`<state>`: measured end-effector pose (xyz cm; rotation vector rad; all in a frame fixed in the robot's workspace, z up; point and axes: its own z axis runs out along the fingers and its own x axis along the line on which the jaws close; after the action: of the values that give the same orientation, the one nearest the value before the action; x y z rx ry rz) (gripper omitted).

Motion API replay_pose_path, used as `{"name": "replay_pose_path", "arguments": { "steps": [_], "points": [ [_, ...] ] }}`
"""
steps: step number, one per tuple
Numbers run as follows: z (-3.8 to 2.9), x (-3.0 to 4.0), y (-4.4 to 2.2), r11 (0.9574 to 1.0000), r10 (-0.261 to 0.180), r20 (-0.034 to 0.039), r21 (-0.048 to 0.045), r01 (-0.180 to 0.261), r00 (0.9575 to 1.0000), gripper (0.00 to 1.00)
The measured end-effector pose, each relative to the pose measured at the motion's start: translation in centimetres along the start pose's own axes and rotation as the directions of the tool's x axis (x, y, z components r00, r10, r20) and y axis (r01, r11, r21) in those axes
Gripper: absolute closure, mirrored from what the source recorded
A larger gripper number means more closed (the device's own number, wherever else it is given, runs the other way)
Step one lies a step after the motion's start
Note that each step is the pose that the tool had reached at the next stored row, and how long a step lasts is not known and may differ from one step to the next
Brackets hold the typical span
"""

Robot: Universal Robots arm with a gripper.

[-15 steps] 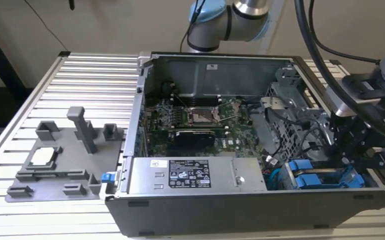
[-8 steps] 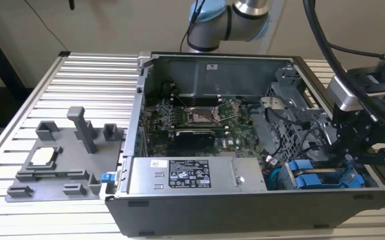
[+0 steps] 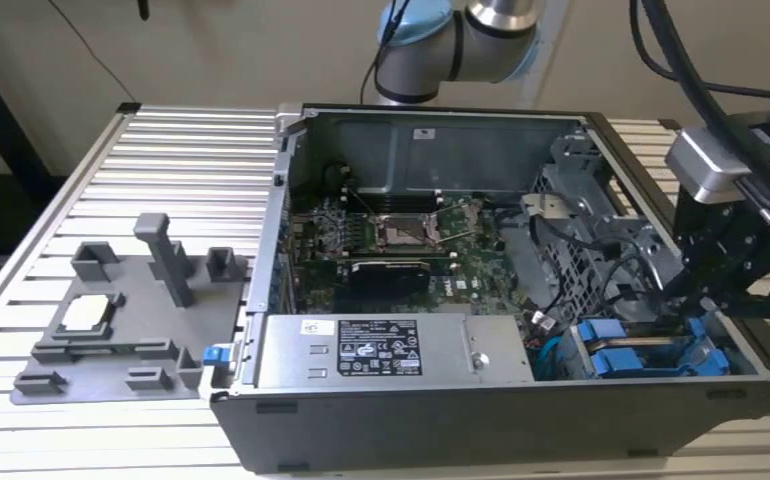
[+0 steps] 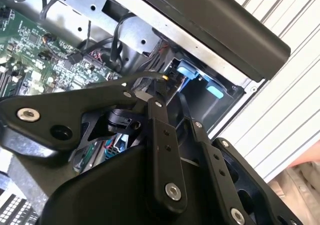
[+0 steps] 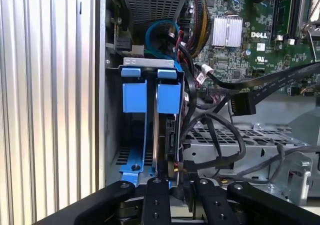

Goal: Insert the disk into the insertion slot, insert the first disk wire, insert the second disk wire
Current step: 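Insert the first disk wire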

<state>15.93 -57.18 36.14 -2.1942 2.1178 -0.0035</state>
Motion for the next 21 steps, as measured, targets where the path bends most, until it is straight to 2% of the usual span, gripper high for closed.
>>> {"name": "replay_pose_path", "arguments": {
  "steps": [12,21],
  "points": [
    [-2.47,-0.18,-0.17,1.0,0.0,0.0,0.0,0.0,1.0,0.73],
    [-4.7,-0.33,-0.32,1.0,0.0,-0.0002,0.0,0.0,1.0,0.73]
  ]
}}
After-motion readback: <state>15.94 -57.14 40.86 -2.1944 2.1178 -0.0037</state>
